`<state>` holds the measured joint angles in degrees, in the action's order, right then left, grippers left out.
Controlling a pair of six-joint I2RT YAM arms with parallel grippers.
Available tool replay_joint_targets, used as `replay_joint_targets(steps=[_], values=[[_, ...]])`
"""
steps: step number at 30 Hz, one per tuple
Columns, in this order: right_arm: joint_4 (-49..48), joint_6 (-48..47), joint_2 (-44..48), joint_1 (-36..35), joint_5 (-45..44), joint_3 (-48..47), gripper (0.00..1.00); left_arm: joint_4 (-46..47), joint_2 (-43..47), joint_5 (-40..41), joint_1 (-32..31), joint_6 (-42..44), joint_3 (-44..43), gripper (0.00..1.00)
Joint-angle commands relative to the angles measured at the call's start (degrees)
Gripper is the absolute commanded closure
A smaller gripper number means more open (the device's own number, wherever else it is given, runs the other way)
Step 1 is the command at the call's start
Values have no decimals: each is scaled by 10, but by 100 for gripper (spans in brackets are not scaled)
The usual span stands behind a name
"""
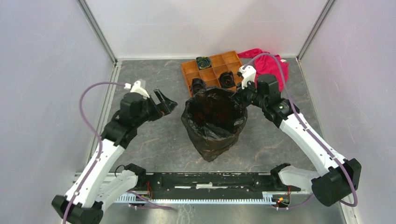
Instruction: Put the trash bags into the trash bin
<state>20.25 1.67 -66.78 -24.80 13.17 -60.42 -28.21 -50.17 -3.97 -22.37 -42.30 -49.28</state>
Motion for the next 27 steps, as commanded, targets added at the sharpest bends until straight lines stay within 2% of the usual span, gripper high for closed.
replay_joint_targets(steps=[1,3,4,8,11,14,19,22,24,27], values=[[-27,3,-10,-39,-24,-36,100,-82,4,-5,-4,85,-110,0],[-26,0,-14,-50,-36,-43,100,-96,-43,-39,-21,96,-150,0],[-27,0,-15,-54,-40,-43,100,-97,-53,-32,-41,99,-162,0],[-28,1,-17,-65,-59,-49,99,-97,-106,30,-121,113,-196,1],[-24,2,-23,-72,-60,-58,99,-119,-142,85,-171,123,-218,7],[-25,0,-26,-78,-66,-61,98,-154,-165,155,-205,128,-225,20],[-24,-7,-32,-89,-70,-60,93,-158,-174,179,-210,122,-212,45],[-18,-12,-34,-95,-82,-58,84,-157,-179,204,-210,117,-200,61],[0,-28,-33,-97,-100,-66,68,-152,-177,216,-210,113,-192,70],[53,-47,-28,-98,-159,-105,42,-138,-167,213,-210,109,-181,69]])
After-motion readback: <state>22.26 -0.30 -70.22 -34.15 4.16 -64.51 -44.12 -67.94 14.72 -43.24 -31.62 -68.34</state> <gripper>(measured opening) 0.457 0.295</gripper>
